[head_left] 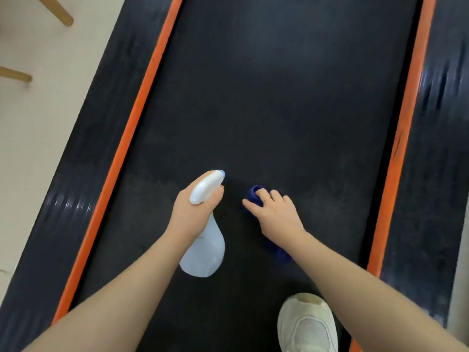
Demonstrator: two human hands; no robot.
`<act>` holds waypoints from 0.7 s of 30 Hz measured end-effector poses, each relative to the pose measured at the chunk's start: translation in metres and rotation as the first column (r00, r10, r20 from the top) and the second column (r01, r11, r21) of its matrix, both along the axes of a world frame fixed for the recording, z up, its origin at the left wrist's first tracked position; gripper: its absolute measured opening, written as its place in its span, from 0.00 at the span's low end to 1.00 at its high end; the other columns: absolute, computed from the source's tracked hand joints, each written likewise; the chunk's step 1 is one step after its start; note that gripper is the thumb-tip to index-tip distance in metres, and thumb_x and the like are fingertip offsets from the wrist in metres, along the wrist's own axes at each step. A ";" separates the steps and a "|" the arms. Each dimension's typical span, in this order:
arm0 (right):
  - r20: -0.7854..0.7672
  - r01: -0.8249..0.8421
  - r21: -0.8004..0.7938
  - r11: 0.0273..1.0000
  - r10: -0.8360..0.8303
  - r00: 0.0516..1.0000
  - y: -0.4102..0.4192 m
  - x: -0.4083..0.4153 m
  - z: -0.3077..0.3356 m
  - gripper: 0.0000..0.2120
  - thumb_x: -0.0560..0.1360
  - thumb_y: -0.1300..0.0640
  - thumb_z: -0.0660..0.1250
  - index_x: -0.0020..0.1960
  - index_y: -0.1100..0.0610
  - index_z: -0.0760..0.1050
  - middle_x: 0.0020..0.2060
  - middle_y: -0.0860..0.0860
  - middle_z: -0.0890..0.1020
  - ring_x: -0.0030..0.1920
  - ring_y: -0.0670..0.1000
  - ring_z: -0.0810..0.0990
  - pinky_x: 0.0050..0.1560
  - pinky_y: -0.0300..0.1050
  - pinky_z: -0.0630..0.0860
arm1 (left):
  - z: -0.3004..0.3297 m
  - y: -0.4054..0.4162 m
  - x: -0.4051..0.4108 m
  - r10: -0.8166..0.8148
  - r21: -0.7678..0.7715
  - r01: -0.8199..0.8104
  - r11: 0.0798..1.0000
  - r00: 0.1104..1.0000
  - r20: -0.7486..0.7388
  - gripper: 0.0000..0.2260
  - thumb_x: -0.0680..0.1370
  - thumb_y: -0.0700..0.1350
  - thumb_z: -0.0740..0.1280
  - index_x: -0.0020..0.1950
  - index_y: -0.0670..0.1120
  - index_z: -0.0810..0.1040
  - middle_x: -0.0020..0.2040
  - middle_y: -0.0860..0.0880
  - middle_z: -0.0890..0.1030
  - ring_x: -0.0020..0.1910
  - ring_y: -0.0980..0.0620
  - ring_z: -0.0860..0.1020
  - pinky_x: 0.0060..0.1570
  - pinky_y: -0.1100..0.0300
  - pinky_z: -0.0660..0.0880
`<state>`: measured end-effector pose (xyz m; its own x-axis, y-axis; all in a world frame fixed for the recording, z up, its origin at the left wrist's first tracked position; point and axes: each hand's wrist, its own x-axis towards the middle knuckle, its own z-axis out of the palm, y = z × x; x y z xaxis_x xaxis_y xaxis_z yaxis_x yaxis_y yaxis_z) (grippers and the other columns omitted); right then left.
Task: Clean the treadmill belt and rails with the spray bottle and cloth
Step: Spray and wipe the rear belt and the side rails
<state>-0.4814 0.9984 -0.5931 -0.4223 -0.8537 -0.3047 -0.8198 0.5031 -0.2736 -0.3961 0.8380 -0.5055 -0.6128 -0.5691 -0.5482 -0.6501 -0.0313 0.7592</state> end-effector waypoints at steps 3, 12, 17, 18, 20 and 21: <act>-0.151 0.290 -0.112 0.950 -0.305 0.940 -0.015 -0.042 -0.003 0.27 0.67 0.61 0.71 0.64 0.47 0.74 0.58 0.58 0.75 0.47 0.60 0.75 0.39 0.48 0.67 | -0.003 0.002 0.001 0.038 -0.020 -0.038 0.999 0.999 -0.013 0.14 0.77 0.46 0.67 0.60 0.60 0.77 0.55 0.60 0.81 0.54 0.65 0.77 0.52 0.66 0.74; -0.120 -0.093 -0.206 0.974 0.069 0.990 0.022 0.004 -0.016 0.29 0.57 0.62 0.76 0.57 0.49 0.79 0.48 0.55 0.80 0.36 0.56 0.75 0.32 0.45 0.70 | -0.001 0.016 -0.007 0.018 -0.042 -0.018 0.999 1.000 -0.003 0.15 0.77 0.45 0.67 0.64 0.56 0.76 0.54 0.66 0.79 0.53 0.67 0.76 0.50 0.69 0.72; -0.184 0.332 -0.162 0.929 -0.359 0.915 0.002 -0.062 -0.012 0.28 0.54 0.65 0.77 0.53 0.50 0.81 0.47 0.59 0.80 0.34 0.59 0.75 0.32 0.44 0.64 | -0.005 0.019 -0.008 -0.003 -0.059 0.002 0.998 1.000 -0.018 0.15 0.77 0.45 0.68 0.63 0.56 0.77 0.55 0.65 0.79 0.54 0.68 0.76 0.50 0.73 0.72; -0.184 0.382 -0.162 0.910 -0.408 0.894 0.004 -0.063 -0.012 0.28 0.55 0.66 0.77 0.53 0.51 0.81 0.47 0.59 0.80 0.34 0.59 0.75 0.33 0.44 0.64 | -0.005 0.020 -0.008 -0.010 -0.059 0.010 0.998 1.000 -0.012 0.15 0.77 0.45 0.68 0.62 0.57 0.77 0.54 0.66 0.79 0.53 0.67 0.76 0.50 0.72 0.71; -0.197 0.326 -0.209 0.922 -0.367 0.909 0.022 -0.047 -0.011 0.28 0.55 0.65 0.76 0.54 0.51 0.81 0.47 0.60 0.80 0.34 0.59 0.75 0.32 0.45 0.68 | -0.005 0.021 -0.009 -0.036 -0.055 0.035 0.998 0.999 -0.008 0.14 0.77 0.45 0.68 0.60 0.59 0.77 0.52 0.67 0.79 0.52 0.68 0.76 0.49 0.73 0.70; -0.166 0.248 -0.224 0.943 -0.287 0.943 0.036 -0.031 -0.012 0.28 0.55 0.64 0.76 0.54 0.51 0.81 0.47 0.59 0.80 0.34 0.59 0.75 0.32 0.46 0.70 | -0.005 0.023 -0.009 -0.047 -0.047 0.046 0.998 0.999 -0.007 0.14 0.77 0.44 0.68 0.60 0.58 0.77 0.53 0.66 0.79 0.53 0.70 0.76 0.49 0.74 0.69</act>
